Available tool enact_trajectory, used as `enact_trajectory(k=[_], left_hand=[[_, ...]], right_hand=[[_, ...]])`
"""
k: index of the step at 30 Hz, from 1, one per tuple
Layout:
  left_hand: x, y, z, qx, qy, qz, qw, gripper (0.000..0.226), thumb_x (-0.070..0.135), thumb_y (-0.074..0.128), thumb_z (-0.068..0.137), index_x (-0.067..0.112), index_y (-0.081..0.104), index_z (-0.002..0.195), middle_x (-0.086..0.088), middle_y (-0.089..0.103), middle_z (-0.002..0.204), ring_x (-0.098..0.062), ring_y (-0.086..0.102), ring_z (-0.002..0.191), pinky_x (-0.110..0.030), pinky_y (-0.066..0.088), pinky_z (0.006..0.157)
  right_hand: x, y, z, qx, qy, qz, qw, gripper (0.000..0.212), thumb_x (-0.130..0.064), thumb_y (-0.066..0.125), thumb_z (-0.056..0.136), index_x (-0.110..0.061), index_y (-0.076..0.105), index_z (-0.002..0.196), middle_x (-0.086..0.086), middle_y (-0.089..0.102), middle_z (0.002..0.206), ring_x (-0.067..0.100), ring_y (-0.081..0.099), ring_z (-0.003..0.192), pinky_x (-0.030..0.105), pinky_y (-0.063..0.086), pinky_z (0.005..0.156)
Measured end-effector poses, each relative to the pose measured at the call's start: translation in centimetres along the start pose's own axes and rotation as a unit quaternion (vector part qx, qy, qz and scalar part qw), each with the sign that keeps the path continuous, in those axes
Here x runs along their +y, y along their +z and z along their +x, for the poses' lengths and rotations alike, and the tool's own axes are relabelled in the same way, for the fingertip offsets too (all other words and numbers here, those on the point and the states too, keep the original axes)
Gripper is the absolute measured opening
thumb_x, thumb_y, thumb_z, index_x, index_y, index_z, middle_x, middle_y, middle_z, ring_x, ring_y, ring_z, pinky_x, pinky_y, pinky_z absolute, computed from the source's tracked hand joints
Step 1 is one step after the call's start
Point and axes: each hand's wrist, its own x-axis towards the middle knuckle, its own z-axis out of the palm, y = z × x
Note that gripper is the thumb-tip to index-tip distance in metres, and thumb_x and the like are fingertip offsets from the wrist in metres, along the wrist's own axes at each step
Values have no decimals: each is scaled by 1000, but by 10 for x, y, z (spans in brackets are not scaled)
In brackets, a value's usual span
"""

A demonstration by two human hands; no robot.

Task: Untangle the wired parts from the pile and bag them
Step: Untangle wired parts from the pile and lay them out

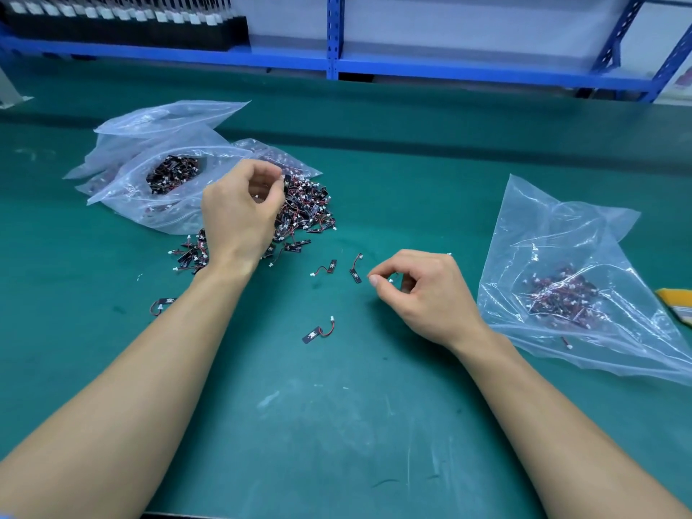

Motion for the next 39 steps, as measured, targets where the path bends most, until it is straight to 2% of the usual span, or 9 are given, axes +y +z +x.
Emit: enact_trajectory(k=[5, 9, 14, 21, 25, 30, 33, 36, 39], left_hand=[[12, -4, 0, 33, -35, -58, 997, 7, 17, 68, 87, 19, 71, 93, 12, 69, 82, -1, 64, 71, -20, 55, 75], [33, -6, -7, -5, -39, -104, 994, 7, 16, 71, 86, 21, 70, 91, 16, 70, 81, 1, 65, 70, -19, 55, 74], [58, -5, -41, -159, -44, -178, 970, 16, 6, 77, 83, 20, 70, 86, 9, 72, 75, -3, 65, 66, -16, 51, 67], [61, -8, -71, -382, -31, -278, 881, 18, -2, 78, 80, 13, 70, 86, 0, 75, 78, -13, 71, 69, -21, 56, 68], [48, -9, -73, -445, 43, -147, 882, 14, 16, 85, 77, 20, 76, 86, 15, 74, 75, -4, 69, 66, -14, 49, 64], [26, -12, -55, -274, 119, -4, 954, 10, 23, 76, 85, 27, 75, 93, 33, 62, 72, 0, 54, 64, -14, 40, 67], [12, -11, -51, -299, 121, 91, 942, 18, 32, 75, 84, 29, 72, 102, 31, 62, 81, 0, 45, 75, -30, 42, 74], [11, -6, -54, -348, 144, 141, 916, 32, 49, 74, 81, 33, 71, 108, 21, 69, 95, -10, 43, 86, -36, 43, 86], [14, -2, -55, -358, 171, 160, 904, 25, 49, 74, 83, 38, 72, 106, 19, 69, 94, -11, 40, 86, -38, 39, 87]], right_hand=[[2, 0, 0, 9, 13, 0, 1000, 8, -23, 69, 84, -24, 74, 77, -23, 58, 69, 5, 49, 53, 28, 45, 59], [4, -2, 2, 52, 34, 8, 998, 9, -22, 70, 84, -23, 74, 76, -23, 62, 70, 9, 48, 51, 20, 39, 59], [10, -9, 5, 94, 83, 24, 992, 11, -15, 73, 85, -20, 75, 75, -35, 58, 63, 10, 48, 52, 10, 33, 57], [13, -9, 7, 92, 114, 37, 988, 14, -15, 74, 85, -24, 75, 75, -32, 61, 63, 9, 49, 52, 11, 35, 57], [14, -9, 7, 80, 121, 33, 989, 13, -17, 73, 86, -24, 75, 76, -35, 59, 61, 7, 49, 51, 10, 34, 57], [15, -9, 5, 78, 126, 39, 988, 14, -17, 73, 86, -24, 74, 75, -35, 58, 60, 7, 48, 50, 10, 34, 56], [13, -8, 5, 73, 122, 39, 989, 14, -17, 73, 86, -24, 74, 74, -35, 57, 60, 7, 48, 51, 10, 34, 56], [14, -7, 5, 68, 118, 41, 990, 14, -17, 73, 86, -23, 74, 74, -34, 58, 61, 8, 47, 51, 10, 34, 56], [13, -5, 3, 62, 107, 44, 991, 12, -18, 73, 86, -22, 74, 74, -33, 60, 64, 9, 45, 50, 10, 33, 54]])
